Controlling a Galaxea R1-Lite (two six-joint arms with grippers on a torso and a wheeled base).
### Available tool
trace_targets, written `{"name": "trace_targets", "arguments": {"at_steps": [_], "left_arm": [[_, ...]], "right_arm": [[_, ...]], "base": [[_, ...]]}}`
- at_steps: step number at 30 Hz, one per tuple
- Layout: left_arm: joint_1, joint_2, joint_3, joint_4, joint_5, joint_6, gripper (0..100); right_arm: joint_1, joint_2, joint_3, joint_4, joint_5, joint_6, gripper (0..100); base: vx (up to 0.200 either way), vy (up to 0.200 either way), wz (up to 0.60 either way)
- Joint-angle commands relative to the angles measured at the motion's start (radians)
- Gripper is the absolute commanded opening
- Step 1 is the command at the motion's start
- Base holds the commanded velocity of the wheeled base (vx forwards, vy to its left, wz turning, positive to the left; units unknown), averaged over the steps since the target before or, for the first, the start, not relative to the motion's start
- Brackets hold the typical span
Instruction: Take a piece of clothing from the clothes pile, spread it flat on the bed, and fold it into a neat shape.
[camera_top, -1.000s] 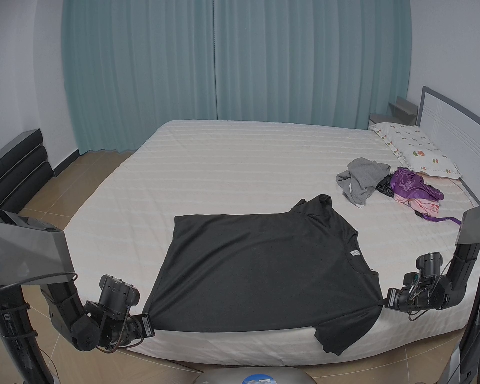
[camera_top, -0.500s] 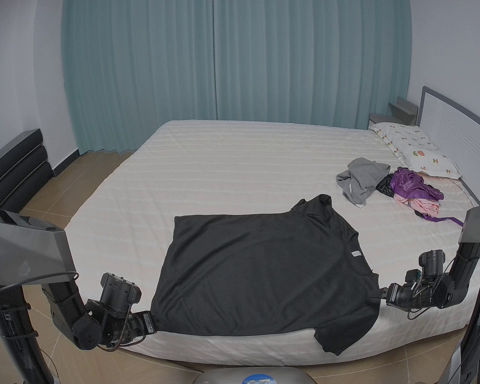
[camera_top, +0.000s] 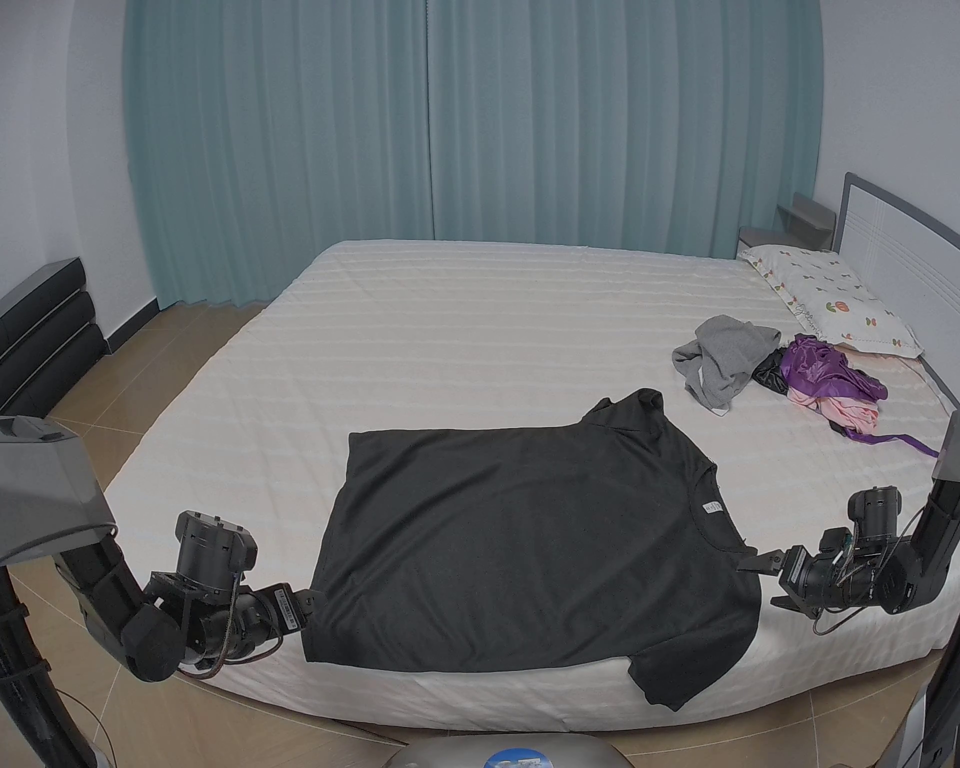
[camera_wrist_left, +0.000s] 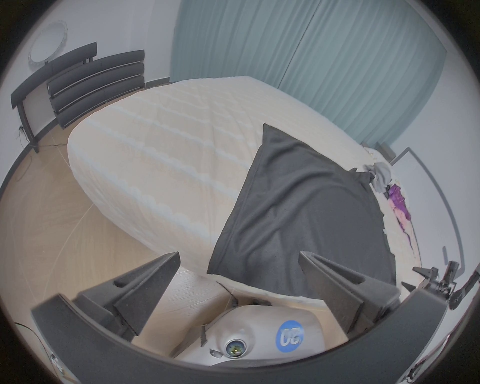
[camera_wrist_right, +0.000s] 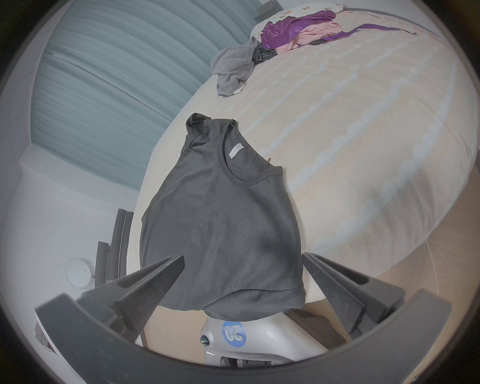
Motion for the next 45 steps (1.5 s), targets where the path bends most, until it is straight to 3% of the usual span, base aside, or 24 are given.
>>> {"name": "trace_targets", "arguments": {"at_steps": [1, 12, 23, 29, 36, 45], "left_arm": [[0.008, -0.049, -0.005, 0.0, -0.008, -0.015, 100], [0.01, -0.054, -0.021, 0.0, -0.023, -0.033, 100], [0.01, -0.037, -0.084, 0.0, -0.049, -0.177, 100], [0.027, -0.034, -0.094, 0.0, -0.071, -0.179, 100], [0.03, 0.02, -0.113, 0.0, -0.077, -0.182, 100], [0.028, 0.064, -0.147, -0.002, -0.078, -0.24, 100]], "right_arm": [[0.002, -0.015, 0.003, -0.001, 0.001, 0.019, 100], [0.006, -0.013, 0.026, -0.054, -0.001, 0.026, 100], [0.017, -0.008, 0.031, -0.056, -0.001, 0.025, 100], [0.019, -0.008, 0.031, -0.056, -0.001, 0.025, 100], [0.028, -0.008, 0.032, -0.058, -0.001, 0.025, 100], [0.031, -0.004, 0.032, -0.058, -0.002, 0.025, 100]], "base": [[0.0, 0.0, 0.0], [0.073, 0.0, 0.0], [0.036, 0.0, 0.0], [0.0, 0.0, 0.0], [0.171, 0.0, 0.0], [0.0, 0.0, 0.0]]}}
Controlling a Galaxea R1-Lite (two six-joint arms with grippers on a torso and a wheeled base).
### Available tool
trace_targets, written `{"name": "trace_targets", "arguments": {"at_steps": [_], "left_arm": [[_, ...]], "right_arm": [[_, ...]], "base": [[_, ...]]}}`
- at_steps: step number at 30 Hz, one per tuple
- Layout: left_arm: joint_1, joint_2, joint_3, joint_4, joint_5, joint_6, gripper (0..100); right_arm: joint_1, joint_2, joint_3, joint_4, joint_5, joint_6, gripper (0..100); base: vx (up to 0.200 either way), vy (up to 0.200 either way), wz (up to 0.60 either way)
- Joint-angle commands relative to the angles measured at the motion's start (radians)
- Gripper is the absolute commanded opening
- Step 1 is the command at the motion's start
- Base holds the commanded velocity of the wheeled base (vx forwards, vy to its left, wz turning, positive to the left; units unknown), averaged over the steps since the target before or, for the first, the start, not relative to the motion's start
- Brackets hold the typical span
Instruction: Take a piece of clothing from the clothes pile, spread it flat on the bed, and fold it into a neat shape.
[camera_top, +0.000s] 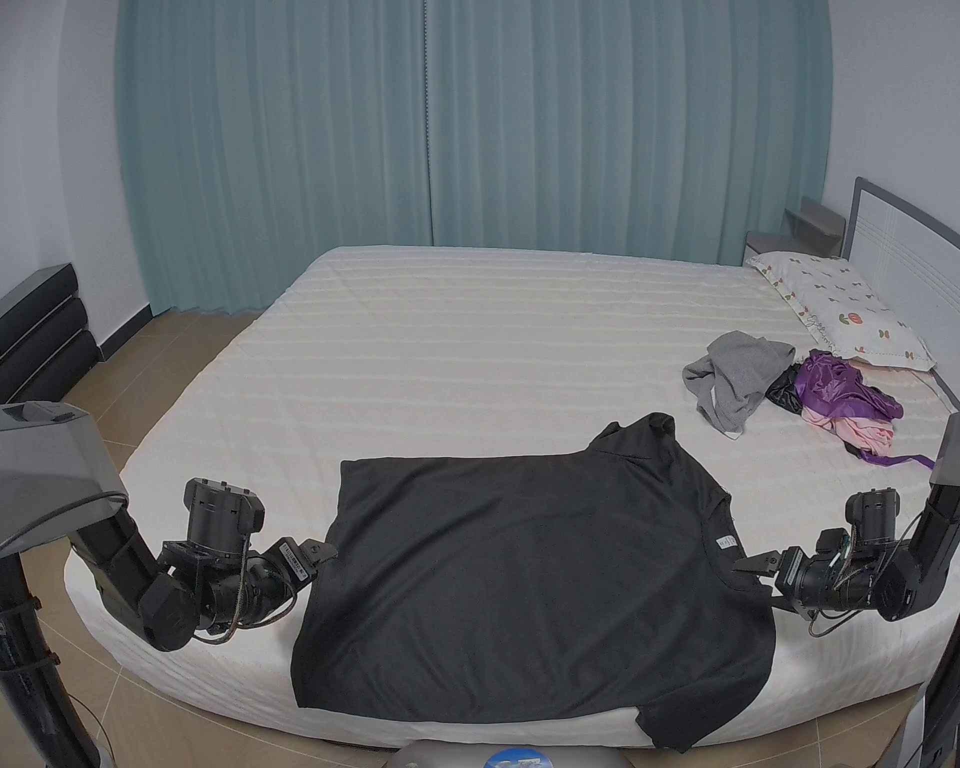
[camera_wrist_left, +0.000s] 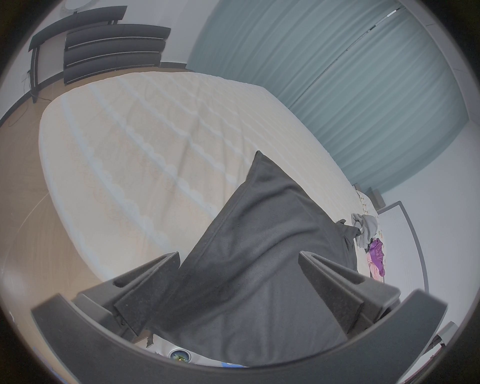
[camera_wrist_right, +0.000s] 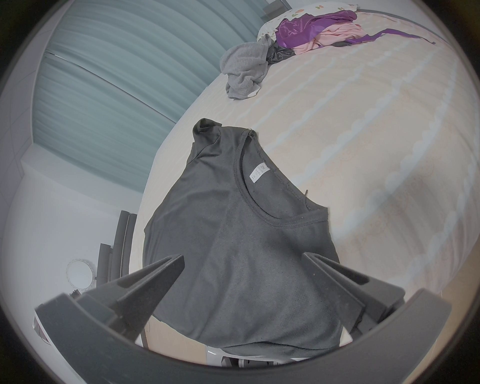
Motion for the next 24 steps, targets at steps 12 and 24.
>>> {"name": "trace_targets", "arguments": {"at_steps": [12, 24], "left_arm": [[0.008, 0.048, -0.027, -0.002, -0.001, -0.003, 100], [0.021, 0.094, -0.126, 0.007, 0.001, -0.003, 100]], "right_arm": [[0.001, 0.004, -0.001, 0.0, 0.001, 0.0, 100], [0.01, 0.004, -0.001, 0.0, 0.001, 0.0, 100]], "base": [[0.05, 0.0, 0.0], [0.0, 0.0, 0.0]]}}
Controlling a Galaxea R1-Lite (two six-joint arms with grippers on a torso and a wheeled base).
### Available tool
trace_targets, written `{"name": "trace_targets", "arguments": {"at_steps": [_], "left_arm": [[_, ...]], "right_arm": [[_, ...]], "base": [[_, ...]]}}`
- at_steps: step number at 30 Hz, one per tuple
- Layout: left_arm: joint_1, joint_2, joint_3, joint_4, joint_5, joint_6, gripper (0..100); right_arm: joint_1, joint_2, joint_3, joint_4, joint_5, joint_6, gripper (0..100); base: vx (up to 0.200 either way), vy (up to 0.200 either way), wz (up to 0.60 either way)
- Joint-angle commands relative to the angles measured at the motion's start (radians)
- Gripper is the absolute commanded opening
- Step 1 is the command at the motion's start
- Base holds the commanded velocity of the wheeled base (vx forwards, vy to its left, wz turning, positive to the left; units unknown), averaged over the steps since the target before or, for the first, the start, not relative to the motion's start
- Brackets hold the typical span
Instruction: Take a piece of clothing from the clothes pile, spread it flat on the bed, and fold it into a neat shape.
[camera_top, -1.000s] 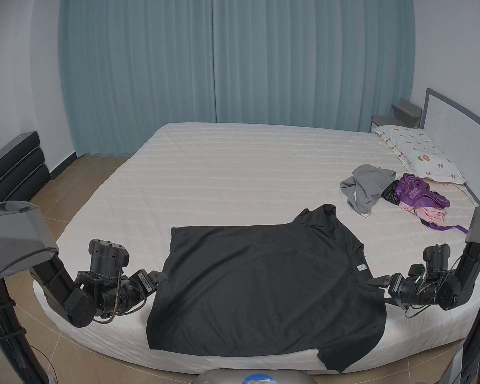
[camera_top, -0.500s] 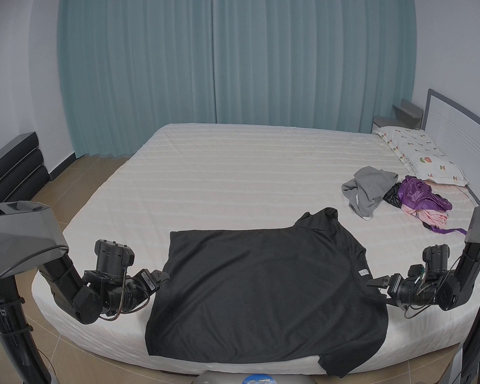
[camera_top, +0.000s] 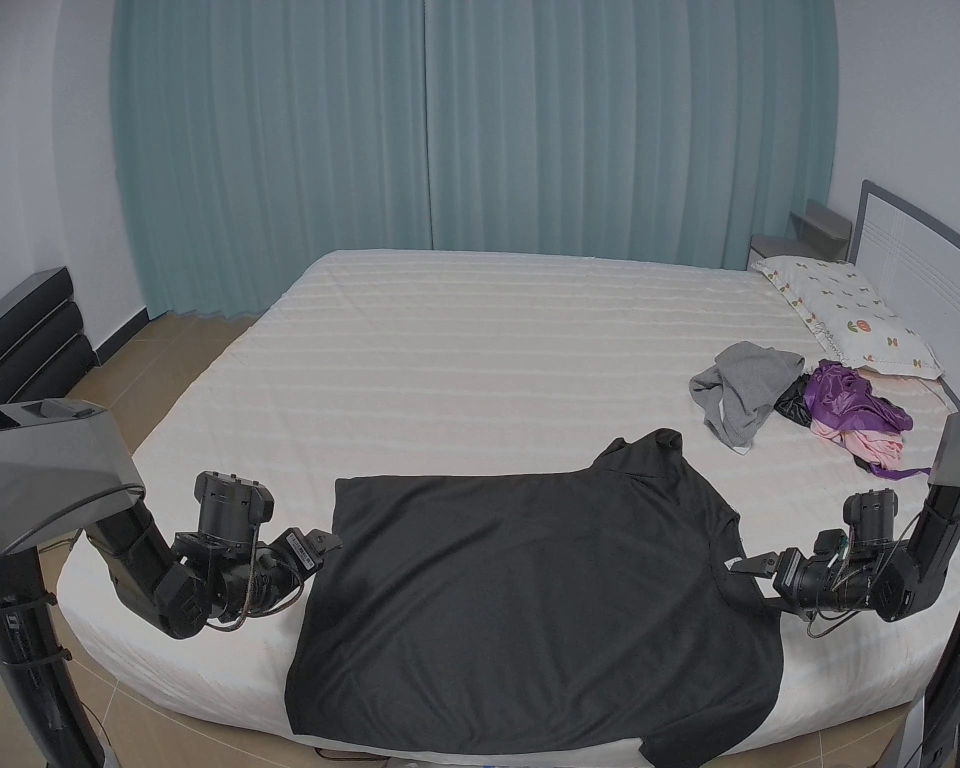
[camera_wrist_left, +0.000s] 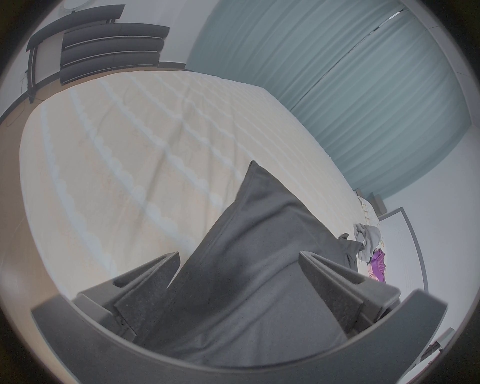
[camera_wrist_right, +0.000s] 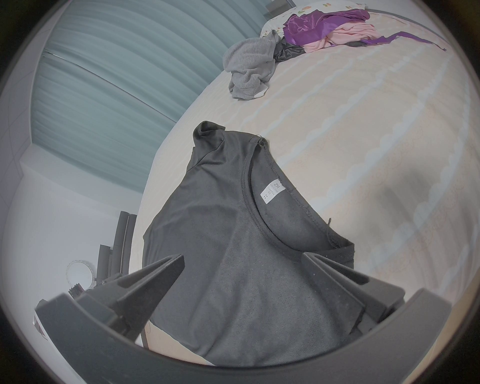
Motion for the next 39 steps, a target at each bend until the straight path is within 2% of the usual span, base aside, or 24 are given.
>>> {"name": "trace_targets", "arguments": {"at_steps": [1, 5, 7, 8, 9, 13, 14, 17, 24, 28, 39], "left_arm": [[0.017, 0.054, -0.089, 0.01, 0.0, 0.002, 100], [0.032, 0.121, -0.195, 0.016, 0.0, 0.002, 100], [0.051, 0.196, -0.311, 0.044, -0.002, 0.003, 100], [0.051, 0.196, -0.311, 0.044, -0.002, 0.003, 100], [0.06, 0.253, -0.405, 0.062, -0.002, 0.007, 100], [0.078, 0.356, -0.609, 0.113, -0.003, 0.025, 100], [0.08, 0.363, -0.624, 0.12, -0.003, 0.026, 100], [0.081, 0.454, -0.811, 0.211, -0.003, 0.06, 100], [0.08, 0.606, -1.093, 0.318, 0.0, 0.068, 100], [0.08, 0.65, -1.152, 0.327, 0.011, 0.074, 100], [0.084, 0.658, -1.161, 0.323, 0.023, 0.085, 100]], "right_arm": [[0.003, 0.0, -0.001, 0.0, 0.0, 0.0, 100], [0.003, 0.002, -0.001, 0.001, 0.0, 0.0, 100], [0.004, 0.003, -0.001, 0.0, 0.0, 0.0, 100], [0.004, 0.003, -0.001, 0.0, 0.0, 0.0, 100], [0.007, 0.003, -0.001, 0.001, 0.0, 0.0, 100], [0.01, 0.005, -0.001, 0.001, 0.0, 0.0, 100], [0.012, 0.005, -0.001, 0.001, 0.0, 0.002, 100], [0.016, 0.007, -0.001, 0.001, 0.0, 0.0, 100], [0.016, 0.008, -0.001, 0.001, 0.0, 0.0, 100], [0.016, 0.01, -0.001, 0.001, 0.0, 0.0, 100], [0.033, 0.034, -0.004, -0.002, -0.001, -0.001, 100]], "base": [[0.0, 0.0, 0.0], [0.0, 0.0, 0.0], [0.0, 0.0, 0.0], [0.0, 0.0, 0.0], [0.0, 0.0, 0.0], [0.0, 0.0, 0.0], [0.0, 0.0, 0.0], [0.0, 0.0, 0.0], [0.0, 0.0, 0.0], [0.0, 0.0, 0.0], [0.0, 0.0, 0.0]]}}
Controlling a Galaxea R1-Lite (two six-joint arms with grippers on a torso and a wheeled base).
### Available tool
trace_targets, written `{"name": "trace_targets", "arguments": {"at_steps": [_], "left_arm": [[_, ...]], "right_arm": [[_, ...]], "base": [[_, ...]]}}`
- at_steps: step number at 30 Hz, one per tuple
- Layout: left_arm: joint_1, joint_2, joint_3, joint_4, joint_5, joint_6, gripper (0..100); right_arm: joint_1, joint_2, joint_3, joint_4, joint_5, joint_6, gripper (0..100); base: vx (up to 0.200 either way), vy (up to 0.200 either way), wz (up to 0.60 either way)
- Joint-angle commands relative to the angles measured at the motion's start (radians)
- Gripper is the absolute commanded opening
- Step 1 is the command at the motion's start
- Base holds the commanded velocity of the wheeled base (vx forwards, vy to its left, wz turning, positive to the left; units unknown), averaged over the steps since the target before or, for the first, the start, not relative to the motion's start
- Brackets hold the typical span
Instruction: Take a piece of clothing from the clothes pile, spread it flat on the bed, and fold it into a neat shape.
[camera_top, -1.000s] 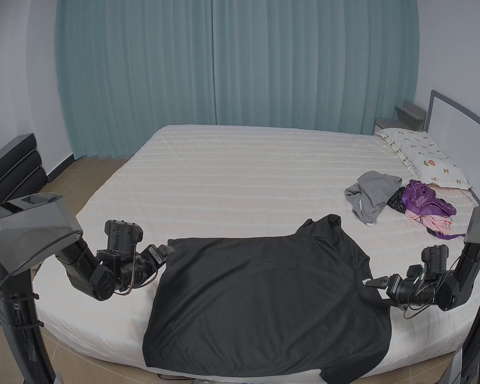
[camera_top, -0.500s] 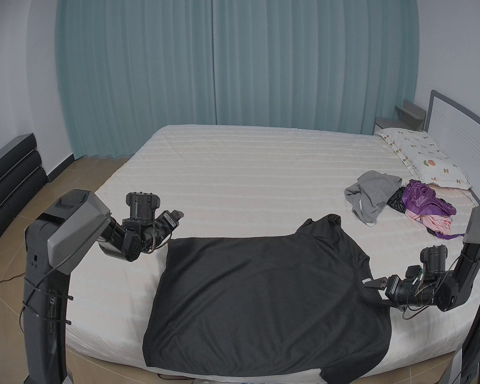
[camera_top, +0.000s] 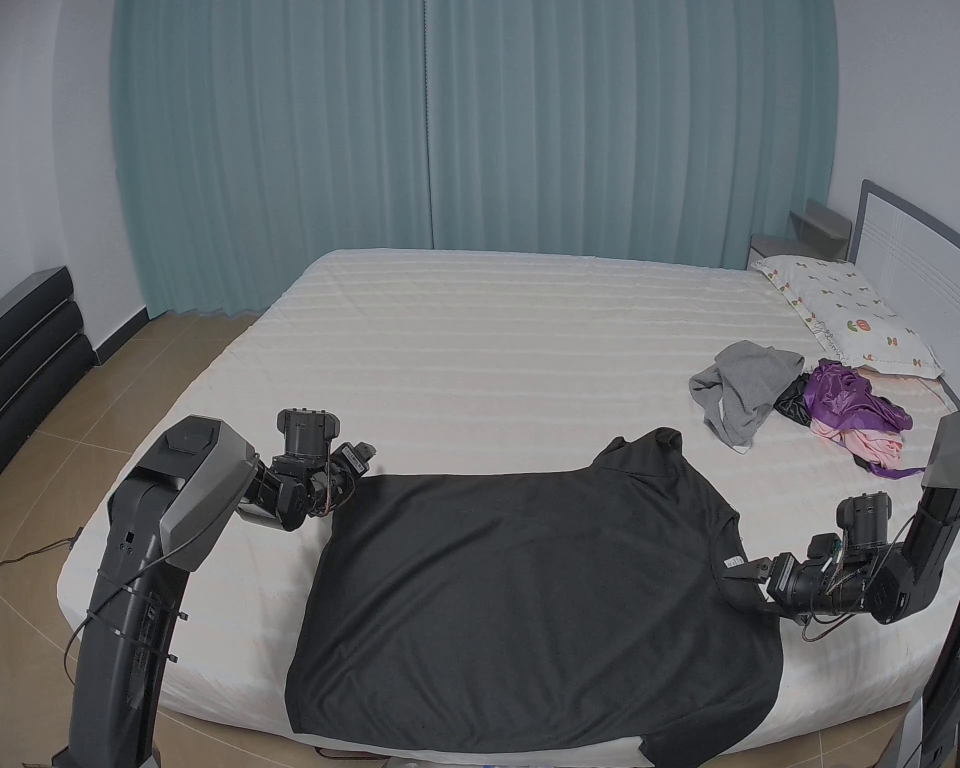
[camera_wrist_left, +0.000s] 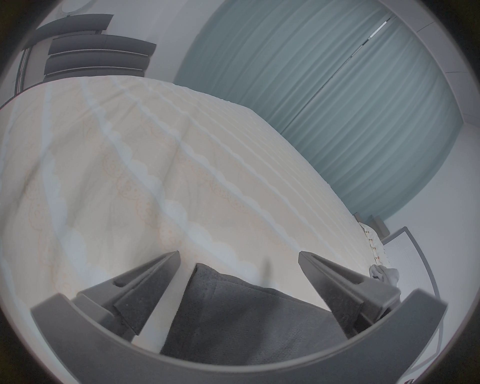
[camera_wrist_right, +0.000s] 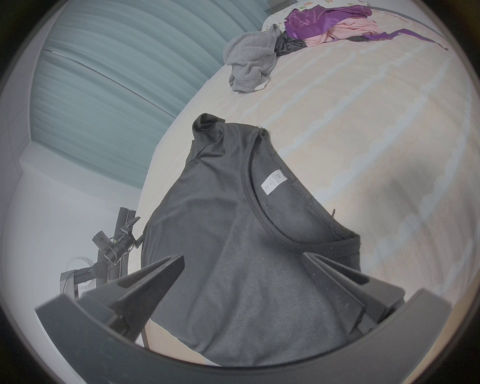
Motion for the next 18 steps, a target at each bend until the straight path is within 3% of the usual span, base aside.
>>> {"name": "trace_targets", "arguments": {"at_steps": [1, 2, 3, 9, 14, 18], "left_arm": [[0.0, 0.017, -0.005, -0.001, 0.001, 0.003, 100], [0.0, 0.017, -0.002, 0.001, 0.001, 0.003, 100], [0.0, 0.015, 0.0, -0.001, 0.001, 0.003, 0], [0.001, 0.003, 0.003, -0.002, 0.005, -0.003, 0], [0.009, 0.0, -0.022, -0.005, 0.056, 0.003, 0], [0.02, -0.032, -0.085, 0.021, 0.065, 0.02, 0]], "right_arm": [[0.014, 0.014, 0.001, -0.008, -0.001, 0.001, 100], [0.016, 0.014, 0.001, -0.014, -0.001, 0.001, 100], [0.017, 0.014, 0.003, -0.023, -0.001, 0.001, 100], [0.03, 0.008, -0.01, -0.079, -0.009, 0.036, 100], [0.045, 0.03, -0.08, -0.109, -0.029, 0.059, 100], [0.057, 0.111, -0.264, -0.094, -0.133, 0.052, 100]], "base": [[0.0, 0.0, 0.0], [0.0, 0.0, 0.0], [0.0, 0.0, 0.0], [0.0, 0.0, 0.0], [0.0, 0.0, 0.0], [0.0, 0.0, 0.0]]}}
